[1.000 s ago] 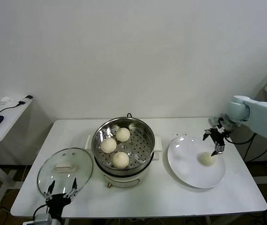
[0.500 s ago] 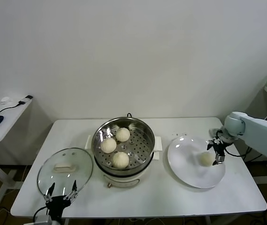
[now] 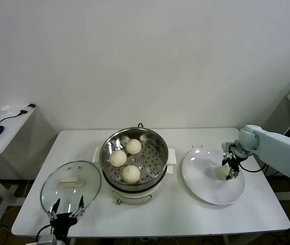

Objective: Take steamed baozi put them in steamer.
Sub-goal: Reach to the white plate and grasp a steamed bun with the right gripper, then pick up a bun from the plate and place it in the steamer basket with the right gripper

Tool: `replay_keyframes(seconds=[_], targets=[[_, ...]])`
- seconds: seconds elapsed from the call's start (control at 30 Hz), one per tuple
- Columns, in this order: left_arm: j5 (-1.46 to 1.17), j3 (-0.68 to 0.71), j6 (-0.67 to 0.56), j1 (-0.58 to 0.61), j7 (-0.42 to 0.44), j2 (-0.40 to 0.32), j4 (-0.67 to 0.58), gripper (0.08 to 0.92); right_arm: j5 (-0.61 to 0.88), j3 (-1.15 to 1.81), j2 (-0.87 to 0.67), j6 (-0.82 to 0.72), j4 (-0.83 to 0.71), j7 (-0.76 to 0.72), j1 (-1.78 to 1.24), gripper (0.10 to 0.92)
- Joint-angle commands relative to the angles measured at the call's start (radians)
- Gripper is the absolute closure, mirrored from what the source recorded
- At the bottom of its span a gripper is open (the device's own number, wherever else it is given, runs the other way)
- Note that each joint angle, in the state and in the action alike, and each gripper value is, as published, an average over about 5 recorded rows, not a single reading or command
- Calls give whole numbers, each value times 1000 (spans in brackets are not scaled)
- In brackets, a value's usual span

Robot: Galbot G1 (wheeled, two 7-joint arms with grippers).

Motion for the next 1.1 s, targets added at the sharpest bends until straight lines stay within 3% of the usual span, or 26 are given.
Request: replay_keyframes(seconds=[0.03,0.33,0.63,0.83,1.1], targets=[[1,0,1,0,0,0,-1,177,65,-140,-19,-11,94,-11,194,359],[4,4,10,5,0,-3,-16,177,470,-541,64,-75,350,-30,792,364],[-4,3,12,14,0,6,-34,177,839,-514,268,-225,576,87,991,364],[-6,11,17,3,2,6,-33,177,895,-428,404,-316,591,205,852,364],[-12,9,16,3,2,6,-35,177,840,-407,507,-373,498,298,629,364]])
